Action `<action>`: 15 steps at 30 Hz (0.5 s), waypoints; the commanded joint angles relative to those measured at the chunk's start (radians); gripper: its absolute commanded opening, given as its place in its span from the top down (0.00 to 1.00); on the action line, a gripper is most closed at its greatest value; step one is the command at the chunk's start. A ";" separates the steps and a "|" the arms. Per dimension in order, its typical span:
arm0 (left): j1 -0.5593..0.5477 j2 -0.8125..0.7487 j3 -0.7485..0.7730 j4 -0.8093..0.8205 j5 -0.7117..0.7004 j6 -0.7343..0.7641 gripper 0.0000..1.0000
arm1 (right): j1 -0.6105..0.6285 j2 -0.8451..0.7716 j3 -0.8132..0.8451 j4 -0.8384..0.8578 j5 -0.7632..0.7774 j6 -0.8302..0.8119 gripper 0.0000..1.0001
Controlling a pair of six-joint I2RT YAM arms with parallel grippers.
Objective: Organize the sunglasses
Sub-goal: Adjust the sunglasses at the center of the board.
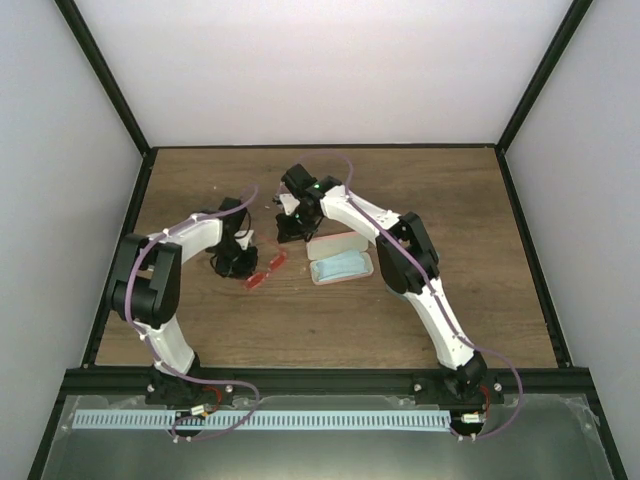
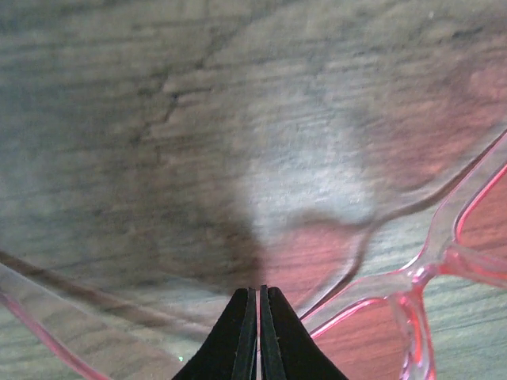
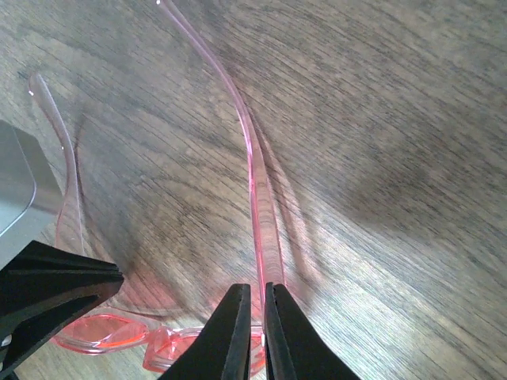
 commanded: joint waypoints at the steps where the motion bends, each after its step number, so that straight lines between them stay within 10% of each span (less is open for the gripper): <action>1: -0.004 -0.055 -0.040 0.001 -0.003 -0.013 0.96 | 0.014 -0.040 -0.025 0.023 0.057 -0.046 0.93; 10: -0.005 -0.109 -0.061 0.006 -0.020 -0.029 0.95 | 0.050 -0.072 -0.050 0.043 0.093 -0.048 0.93; 15: -0.005 -0.118 -0.003 -0.007 -0.028 -0.049 0.78 | 0.052 -0.117 -0.040 0.078 0.158 -0.031 0.87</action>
